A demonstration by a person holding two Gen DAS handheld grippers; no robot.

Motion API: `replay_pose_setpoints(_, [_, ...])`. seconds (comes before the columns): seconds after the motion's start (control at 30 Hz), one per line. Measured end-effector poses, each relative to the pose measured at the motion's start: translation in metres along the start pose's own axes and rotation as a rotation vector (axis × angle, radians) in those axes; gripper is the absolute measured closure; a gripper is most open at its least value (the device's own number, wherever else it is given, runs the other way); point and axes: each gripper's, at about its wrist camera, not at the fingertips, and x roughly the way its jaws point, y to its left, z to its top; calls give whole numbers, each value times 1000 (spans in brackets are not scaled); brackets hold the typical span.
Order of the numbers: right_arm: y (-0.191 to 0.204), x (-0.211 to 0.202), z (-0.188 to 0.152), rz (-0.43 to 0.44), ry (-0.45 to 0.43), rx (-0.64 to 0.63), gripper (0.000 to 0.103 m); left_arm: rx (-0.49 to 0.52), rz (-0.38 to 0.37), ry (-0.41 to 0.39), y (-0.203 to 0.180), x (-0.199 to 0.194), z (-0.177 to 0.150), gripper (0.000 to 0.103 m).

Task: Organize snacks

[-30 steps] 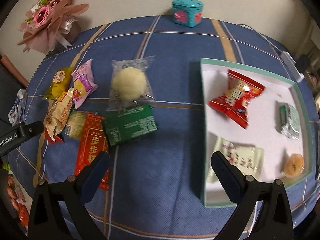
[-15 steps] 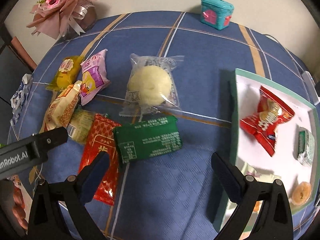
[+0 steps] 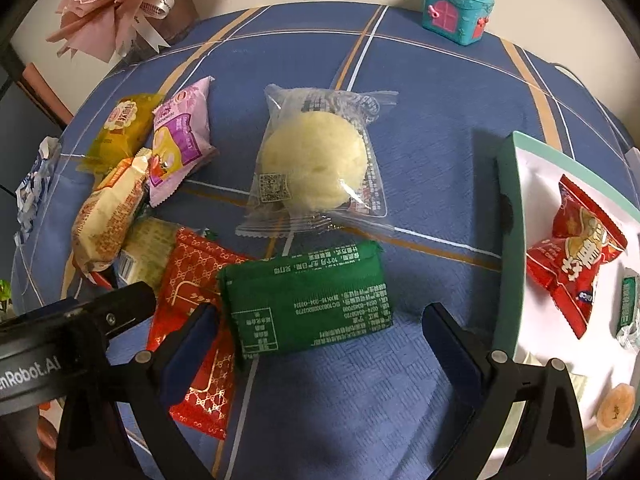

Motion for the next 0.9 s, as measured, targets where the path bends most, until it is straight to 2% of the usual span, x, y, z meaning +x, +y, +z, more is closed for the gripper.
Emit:
replay_pose_setpoints(0.2, [-2,2,5,5,-17,2,5,-16,1,-3,3,-1,2,0])
replay_pose_setpoints(0.33, [-6,0,6,22,-27,9,25,-20,-9,4,2,-1,2,0])
replay_pose_setpoints(0.6, [-17,-4,4,19,-26,24,29,-4,-12,8,-15,-5,-3,0])
replay_pose_setpoints(0.9, [-25,-9,-10,-12,13,54,30,86,4,19,-49,-2,-12,0])
